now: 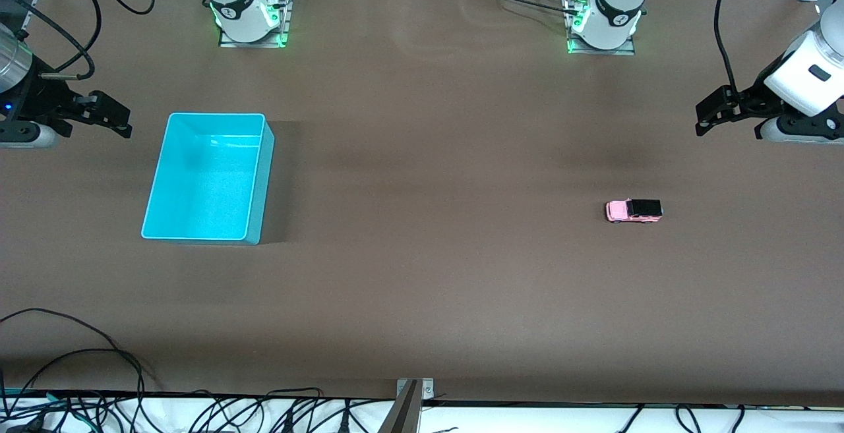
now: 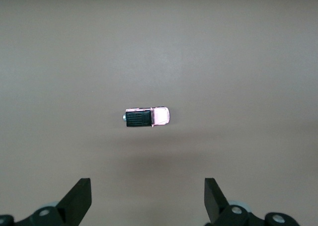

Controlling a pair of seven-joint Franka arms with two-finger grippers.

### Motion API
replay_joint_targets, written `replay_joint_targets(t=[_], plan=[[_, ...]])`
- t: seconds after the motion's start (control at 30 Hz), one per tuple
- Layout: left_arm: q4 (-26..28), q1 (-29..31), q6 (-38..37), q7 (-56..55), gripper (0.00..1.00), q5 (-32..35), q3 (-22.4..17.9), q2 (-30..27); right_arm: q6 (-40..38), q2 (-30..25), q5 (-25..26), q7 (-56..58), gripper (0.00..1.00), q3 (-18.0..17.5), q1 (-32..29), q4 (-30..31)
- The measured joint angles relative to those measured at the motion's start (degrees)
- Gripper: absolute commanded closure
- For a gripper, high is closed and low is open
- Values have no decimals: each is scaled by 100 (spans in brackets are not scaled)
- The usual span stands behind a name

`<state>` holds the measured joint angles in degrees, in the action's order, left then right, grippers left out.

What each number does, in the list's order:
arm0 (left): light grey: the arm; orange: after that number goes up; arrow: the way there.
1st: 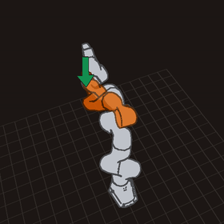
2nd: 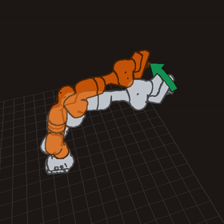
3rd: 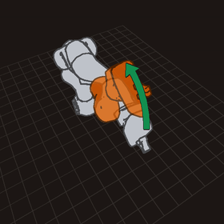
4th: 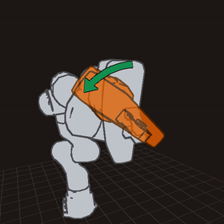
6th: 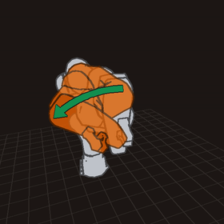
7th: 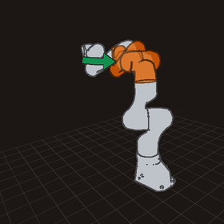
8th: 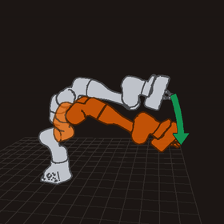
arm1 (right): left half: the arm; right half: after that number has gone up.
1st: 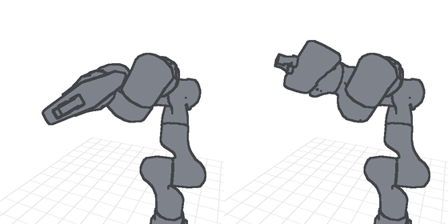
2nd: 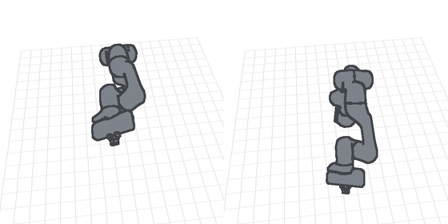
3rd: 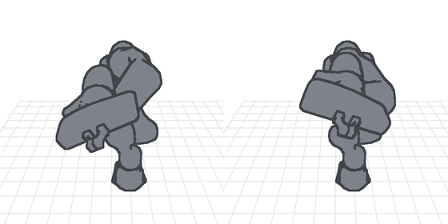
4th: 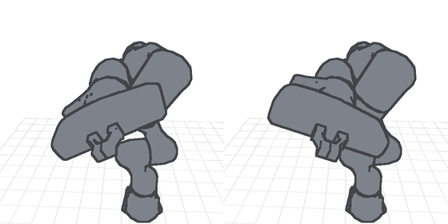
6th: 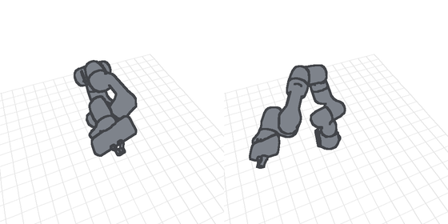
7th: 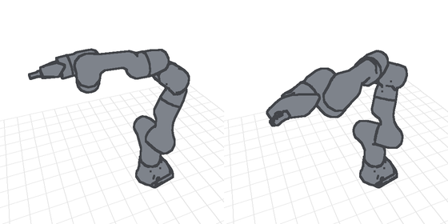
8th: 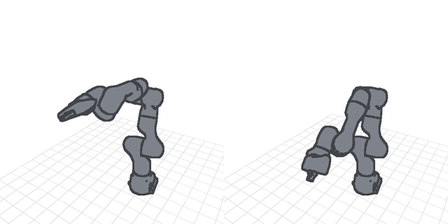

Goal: Wind and store pink jeep toy

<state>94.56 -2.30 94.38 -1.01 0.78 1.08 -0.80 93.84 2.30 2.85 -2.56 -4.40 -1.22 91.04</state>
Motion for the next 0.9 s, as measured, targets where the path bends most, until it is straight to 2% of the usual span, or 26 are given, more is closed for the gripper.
replay_joint_targets(t=[0.9], plan=[[0,5,-78,3,0,0,-9,2,-14,0,0,-9,0,-1,0,0]])
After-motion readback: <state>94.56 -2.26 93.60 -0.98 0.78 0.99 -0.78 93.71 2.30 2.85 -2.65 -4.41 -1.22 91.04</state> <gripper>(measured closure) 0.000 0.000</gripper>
